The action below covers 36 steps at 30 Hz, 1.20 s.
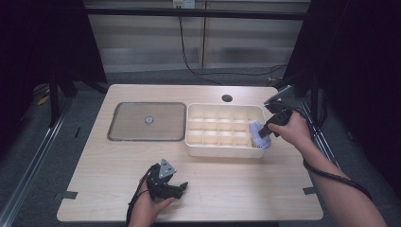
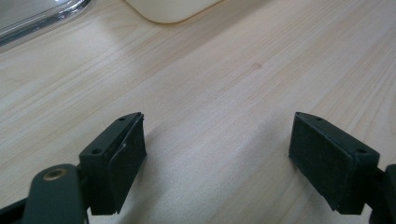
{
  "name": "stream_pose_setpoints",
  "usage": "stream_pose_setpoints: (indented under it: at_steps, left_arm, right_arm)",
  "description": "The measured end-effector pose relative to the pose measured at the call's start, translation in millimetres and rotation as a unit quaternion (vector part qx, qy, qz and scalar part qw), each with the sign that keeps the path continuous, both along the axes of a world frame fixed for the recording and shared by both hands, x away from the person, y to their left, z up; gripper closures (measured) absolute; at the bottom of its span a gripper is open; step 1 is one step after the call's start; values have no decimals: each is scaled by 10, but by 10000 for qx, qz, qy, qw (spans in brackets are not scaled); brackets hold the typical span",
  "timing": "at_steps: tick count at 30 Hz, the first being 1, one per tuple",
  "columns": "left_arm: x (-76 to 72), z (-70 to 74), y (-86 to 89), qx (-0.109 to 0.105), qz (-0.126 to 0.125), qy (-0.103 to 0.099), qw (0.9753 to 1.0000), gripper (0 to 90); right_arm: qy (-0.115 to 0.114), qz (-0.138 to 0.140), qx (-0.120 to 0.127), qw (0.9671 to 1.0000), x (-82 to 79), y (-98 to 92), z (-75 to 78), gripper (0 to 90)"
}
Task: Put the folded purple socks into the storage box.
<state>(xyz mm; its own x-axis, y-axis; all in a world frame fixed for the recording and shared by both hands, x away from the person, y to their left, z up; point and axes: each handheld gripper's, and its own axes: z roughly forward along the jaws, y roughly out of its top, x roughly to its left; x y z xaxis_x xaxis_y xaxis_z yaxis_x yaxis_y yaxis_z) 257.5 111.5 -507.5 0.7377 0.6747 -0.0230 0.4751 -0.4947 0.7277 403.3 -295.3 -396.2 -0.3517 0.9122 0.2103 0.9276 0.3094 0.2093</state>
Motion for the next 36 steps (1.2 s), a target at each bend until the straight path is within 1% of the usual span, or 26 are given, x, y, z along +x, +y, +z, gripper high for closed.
stream_pose_setpoints:
  at_steps: [6, 20, 28, 36]
  left_arm:
    - [0, 0, 0, 1, -3, -1, 10000, 182]
    - [0, 0, 0, 3, 2, -1, 10000, 182]
    - [0, 0, 0, 1, 2, -1, 10000, 182]
    - [-1, 1, 0, 6, 4, 3, 10000, 182]
  right_arm:
    - [70, 51, -36, 10000, 2, 18, -51, 715]
    - [148, 133, -171, 9997, -11, 53, -105, 716]
    - [155, 178, -242, 9994, -19, 77, -133, 716]
    - [58, 229, -324, 9992, -38, 98, -140, 716]
